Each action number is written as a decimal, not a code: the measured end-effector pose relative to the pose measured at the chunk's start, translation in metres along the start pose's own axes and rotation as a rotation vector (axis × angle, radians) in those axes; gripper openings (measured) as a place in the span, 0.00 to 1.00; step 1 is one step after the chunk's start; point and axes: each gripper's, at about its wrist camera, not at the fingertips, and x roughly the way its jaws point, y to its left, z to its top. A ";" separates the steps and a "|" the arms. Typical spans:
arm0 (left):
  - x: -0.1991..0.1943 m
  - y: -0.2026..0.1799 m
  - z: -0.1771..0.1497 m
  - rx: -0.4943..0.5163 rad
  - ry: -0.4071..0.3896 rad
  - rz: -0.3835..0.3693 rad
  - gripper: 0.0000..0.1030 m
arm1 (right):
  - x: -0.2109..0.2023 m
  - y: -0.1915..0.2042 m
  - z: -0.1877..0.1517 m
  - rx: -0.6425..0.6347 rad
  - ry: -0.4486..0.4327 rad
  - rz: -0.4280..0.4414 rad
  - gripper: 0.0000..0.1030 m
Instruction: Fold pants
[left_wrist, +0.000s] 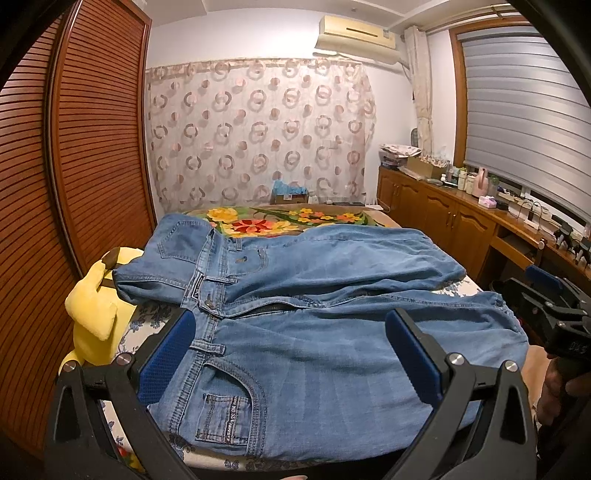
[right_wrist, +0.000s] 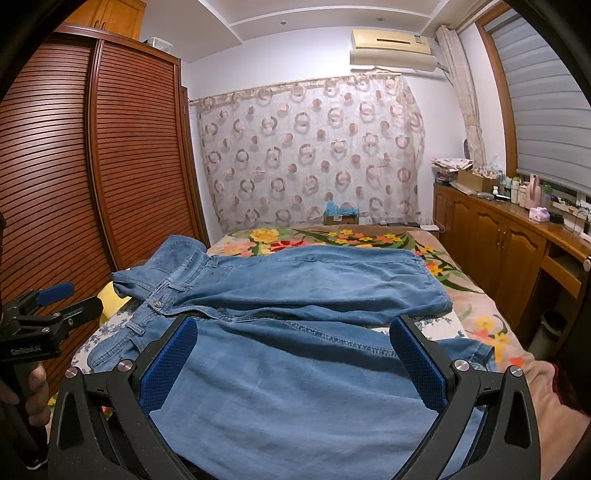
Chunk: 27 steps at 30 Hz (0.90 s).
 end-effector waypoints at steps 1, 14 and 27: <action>0.000 -0.001 0.001 0.001 -0.001 0.000 1.00 | 0.000 0.000 0.000 -0.001 0.001 0.000 1.00; -0.004 -0.001 0.005 0.001 -0.008 0.002 1.00 | -0.002 0.001 0.000 0.002 -0.001 0.000 1.00; -0.006 -0.002 0.004 0.002 -0.012 0.000 1.00 | -0.001 0.000 0.001 0.003 -0.002 0.001 1.00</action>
